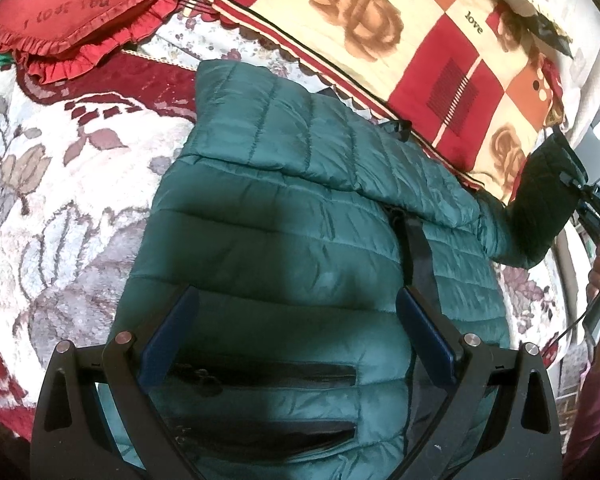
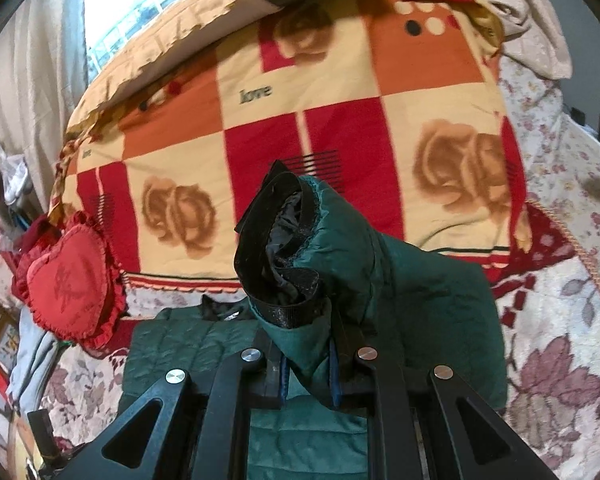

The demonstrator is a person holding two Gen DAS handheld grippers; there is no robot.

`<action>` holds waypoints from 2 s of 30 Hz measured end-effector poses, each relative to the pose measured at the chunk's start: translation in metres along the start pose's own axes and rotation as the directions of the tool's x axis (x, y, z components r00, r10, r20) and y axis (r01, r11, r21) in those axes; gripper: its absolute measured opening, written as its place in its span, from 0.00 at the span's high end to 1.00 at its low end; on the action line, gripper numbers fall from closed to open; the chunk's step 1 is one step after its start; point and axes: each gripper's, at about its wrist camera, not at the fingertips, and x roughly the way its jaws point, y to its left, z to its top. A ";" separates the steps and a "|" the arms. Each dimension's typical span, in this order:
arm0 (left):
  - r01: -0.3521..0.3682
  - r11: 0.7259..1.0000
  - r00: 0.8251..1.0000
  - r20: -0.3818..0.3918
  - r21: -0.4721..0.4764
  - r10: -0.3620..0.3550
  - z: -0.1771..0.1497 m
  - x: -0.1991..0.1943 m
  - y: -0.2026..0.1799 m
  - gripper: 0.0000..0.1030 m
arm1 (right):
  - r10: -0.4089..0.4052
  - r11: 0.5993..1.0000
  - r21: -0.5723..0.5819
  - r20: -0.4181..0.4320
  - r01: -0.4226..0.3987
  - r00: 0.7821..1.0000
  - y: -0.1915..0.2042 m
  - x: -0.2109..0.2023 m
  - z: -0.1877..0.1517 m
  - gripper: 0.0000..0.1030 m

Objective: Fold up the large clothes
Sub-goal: 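Lift the cuff with the right gripper, carry it across the chest, release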

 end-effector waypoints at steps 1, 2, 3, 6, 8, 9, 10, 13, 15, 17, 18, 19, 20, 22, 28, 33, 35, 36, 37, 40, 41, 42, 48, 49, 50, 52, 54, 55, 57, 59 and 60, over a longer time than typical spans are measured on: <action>0.001 1.000 1.000 0.002 -0.004 -0.001 0.000 -0.001 0.002 0.03 | 0.008 1.000 -0.002 -0.005 -0.008 1.000 0.004 0.002 0.000 0.86; 0.002 1.000 1.000 0.003 -0.007 -0.002 0.000 -0.001 0.003 0.03 | 0.017 1.000 -0.006 -0.012 -0.017 1.000 0.010 0.005 -0.001 0.86; 0.003 1.000 1.000 0.005 -0.008 -0.002 0.001 -0.002 0.004 0.03 | 0.026 1.000 -0.010 -0.019 -0.026 0.999 0.015 0.008 -0.001 0.86; 0.007 1.000 1.000 0.009 -0.016 -0.007 0.001 -0.004 0.008 0.03 | 0.045 0.998 -0.033 -0.041 -0.046 0.998 0.033 0.019 -0.003 0.86; 0.010 1.000 1.000 0.013 -0.022 -0.009 0.002 -0.005 0.011 0.03 | 0.056 0.997 -0.051 -0.054 -0.058 0.997 0.046 0.025 -0.005 0.86; 0.012 1.000 1.000 0.014 -0.026 -0.011 0.003 -0.006 0.013 0.03 | 0.065 0.996 -0.056 -0.061 -0.069 0.996 0.052 0.029 -0.006 0.86; 0.014 0.999 1.000 0.016 -0.029 -0.014 0.003 -0.006 0.014 0.03 | 0.075 0.995 -0.057 -0.068 -0.079 0.995 0.057 0.033 -0.007 0.86; 0.018 0.999 1.000 0.019 -0.040 -0.017 0.005 -0.008 0.019 0.03 | 0.103 0.992 -0.061 -0.092 -0.109 0.990 0.074 0.044 -0.009 0.87; 0.019 0.999 1.000 0.020 -0.042 -0.018 0.005 -0.009 0.022 0.03 | 0.120 0.989 -0.070 -0.106 -0.128 0.987 0.087 0.052 -0.010 0.87; 0.018 0.999 1.000 0.024 -0.040 -0.017 0.006 -0.010 0.025 0.03 | 0.132 0.986 -0.084 -0.116 -0.142 0.984 0.101 0.058 -0.012 0.87; 0.017 0.999 1.000 0.026 -0.039 -0.016 0.006 -0.010 0.025 0.03 | 0.139 0.985 -0.087 -0.120 -0.150 0.983 0.105 0.061 -0.012 0.87; 0.015 0.999 0.999 0.029 -0.037 -0.014 0.007 -0.011 0.026 0.03 | 0.148 0.983 -0.090 -0.126 -0.160 0.981 0.112 0.064 -0.013 0.87; 0.013 0.999 0.999 0.031 -0.035 -0.012 0.007 -0.012 0.026 0.03 | 0.157 0.981 -0.094 -0.131 -0.170 0.979 0.119 0.067 -0.014 0.87; 0.014 0.999 0.999 0.034 -0.036 -0.012 0.007 -0.013 0.028 0.03 | 0.177 0.977 -0.098 -0.139 -0.191 0.974 0.132 0.073 -0.015 0.87; 0.014 0.999 0.999 0.040 -0.042 -0.013 0.008 -0.017 0.035 0.03 | 0.236 0.962 -0.095 -0.182 -0.256 0.955 0.171 0.101 -0.030 0.87; 0.017 0.998 0.999 0.044 -0.055 -0.014 0.009 -0.018 0.040 0.03 | 0.269 0.951 -0.093 -0.227 -0.296 0.936 0.201 0.127 -0.045 0.87; 0.018 0.998 0.999 0.044 -0.060 -0.015 0.009 -0.017 0.042 0.03 | 0.284 0.946 -0.087 -0.247 -0.313 0.926 0.213 0.138 -0.053 0.87; 0.017 0.998 0.999 0.043 -0.061 -0.015 0.009 -0.017 0.043 0.03 | 0.287 0.944 -0.087 -0.258 -0.318 0.923 0.219 0.144 -0.057 0.87; 0.016 0.998 0.999 0.043 -0.061 -0.014 0.009 -0.017 0.044 0.03 | 0.288 0.944 -0.086 -0.266 -0.320 0.920 0.222 0.148 -0.060 0.87; 0.016 0.998 0.999 0.045 -0.063 -0.013 0.010 -0.018 0.046 0.03 | 0.284 0.943 -0.085 -0.292 -0.321 0.913 0.232 0.163 -0.070 0.87; 0.016 0.998 0.999 0.047 -0.065 -0.013 0.010 -0.018 0.046 0.03 | 0.279 0.944 -0.088 -0.300 -0.318 0.912 0.235 0.169 -0.074 0.87; 0.017 0.998 0.999 0.048 -0.066 -0.014 0.010 -0.019 0.047 0.03 | 0.273 0.945 -0.091 -0.308 -0.313 0.912 0.237 0.174 -0.077 0.87; 0.016 0.997 0.999 0.047 -0.072 -0.012 0.010 -0.016 0.049 0.03 | 0.249 0.951 -0.083 -0.367 -0.298 0.897 0.242 0.203 -0.094 0.87; 0.015 0.997 0.999 0.045 -0.073 -0.012 0.010 -0.016 0.050 0.03 | 0.245 0.951 -0.084 -0.377 -0.297 0.893 0.243 0.206 -0.096 0.87; 0.015 0.997 0.999 0.043 -0.075 -0.012 0.010 -0.015 0.050 0.03 | 0.237 0.952 -0.088 -0.389 -0.292 0.890 0.244 0.210 -0.100 0.87; 0.014 0.997 0.999 0.041 -0.079 -0.011 0.011 -0.013 0.051 0.03 | 0.211 0.955 -0.108 -0.408 -0.277 0.888 0.246 0.217 -0.107 0.86; 0.015 0.997 0.999 0.039 -0.081 -0.012 0.010 -0.012 0.050 0.03 | 0.203 0.954 -0.116 -0.431 -0.277 0.879 0.248 0.224 -0.115 0.75; 0.015 0.997 0.999 0.040 -0.081 -0.012 0.010 -0.012 0.050 0.03 | 0.212 0.952 -0.110 -0.435 -0.285 0.875 0.248 0.224 -0.117 0.56; 0.013 0.997 0.999 0.044 -0.079 -0.009 0.010 -0.013 0.049 0.03 | 0.238 0.947 -0.098 -0.430 -0.307 0.871 0.251 0.222 -0.119 0.33; 0.009 0.997 0.999 0.048 -0.078 -0.005 0.010 -0.014 0.048 0.03 | 0.223 0.944 -0.131 -0.429 -0.304 0.876 0.256 0.215 -0.118 0.31; 0.008 0.997 0.999 0.052 -0.079 -0.004 0.011 -0.015 0.047 0.03 | 0.224 0.941 -0.142 -0.422 -0.308 0.879 0.258 0.208 -0.116 0.31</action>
